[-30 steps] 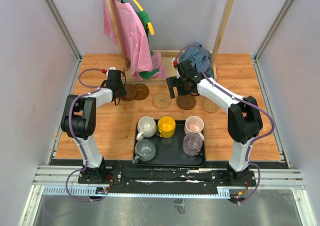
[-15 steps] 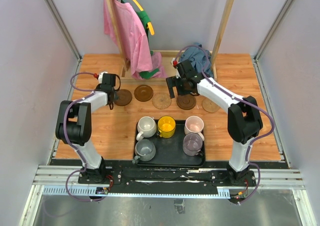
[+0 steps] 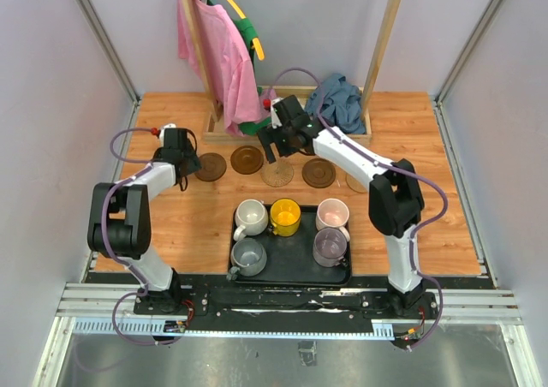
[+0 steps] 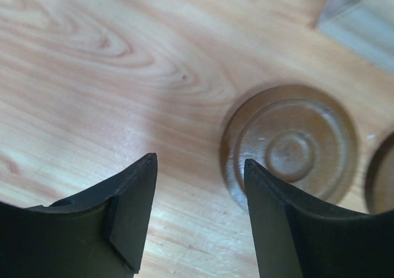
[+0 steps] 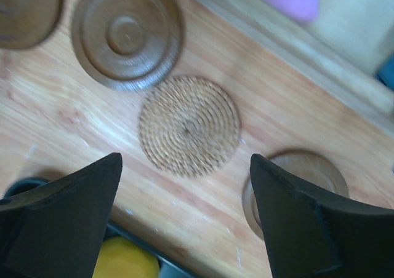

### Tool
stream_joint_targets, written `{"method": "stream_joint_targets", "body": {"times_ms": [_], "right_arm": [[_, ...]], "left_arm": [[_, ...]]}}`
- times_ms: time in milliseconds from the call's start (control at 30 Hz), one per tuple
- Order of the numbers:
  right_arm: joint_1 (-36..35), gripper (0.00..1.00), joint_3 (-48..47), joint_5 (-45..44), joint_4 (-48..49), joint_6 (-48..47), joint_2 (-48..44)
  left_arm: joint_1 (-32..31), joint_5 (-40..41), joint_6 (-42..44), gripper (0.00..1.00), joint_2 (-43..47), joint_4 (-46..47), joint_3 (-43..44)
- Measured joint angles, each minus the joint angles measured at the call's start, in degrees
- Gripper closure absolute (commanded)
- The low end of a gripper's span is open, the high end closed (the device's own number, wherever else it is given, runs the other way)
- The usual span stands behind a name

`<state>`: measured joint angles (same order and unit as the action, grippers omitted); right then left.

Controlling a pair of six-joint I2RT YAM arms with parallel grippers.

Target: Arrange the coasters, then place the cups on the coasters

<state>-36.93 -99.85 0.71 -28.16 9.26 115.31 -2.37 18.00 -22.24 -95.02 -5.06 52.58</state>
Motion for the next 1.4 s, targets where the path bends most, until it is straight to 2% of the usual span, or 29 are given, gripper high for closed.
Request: {"method": "stream_joint_targets", "body": {"times_ms": [67,167,467,933,1000,1133,1200,1233,1400], "right_arm": [[-0.72,0.33,-4.07,0.68,-0.04,-0.85,2.95],[-2.01,0.44,-8.61,1.73,-0.35,-1.79,6.69],[-3.48,0.71,-13.97,4.79,-0.57,-2.05,14.23],[-5.49,0.86,-25.99,5.70,-0.68,-2.64,23.89],[-5.49,0.84,-26.29,5.66,-0.33,-2.95,24.37],[-5.46,0.59,-26.93,5.27,0.04,-3.50,25.68],[-5.51,0.41,-28.11,5.11,0.02,-3.74,26.80],[-5.55,0.37,-28.65,4.94,-0.02,-3.96,27.32],[-6.10,0.34,-29.20,2.69,-0.20,-4.72,28.02]], "left_arm": [[0.00,-1.33,-0.04,0.37,1.60,1.46,0.00],[0.00,-2.32,-0.02,0.37,4.02,2.95,-0.26],[0.00,-6.71,0.13,0.39,7.02,7.23,-4.13],[0.00,-13.33,1.57,0.42,7.85,13.97,-7.61],[0.00,-13.88,1.64,0.43,8.00,14.73,-7.65],[0.00,-14.27,2.01,0.45,8.50,15.85,-8.35],[0.00,-14.32,2.29,0.46,8.96,16.24,-9.07],[0.00,-14.34,2.34,0.46,9.25,16.44,-9.44],[0.00,-15.30,2.51,0.46,9.88,17.46,-10.21]]}}
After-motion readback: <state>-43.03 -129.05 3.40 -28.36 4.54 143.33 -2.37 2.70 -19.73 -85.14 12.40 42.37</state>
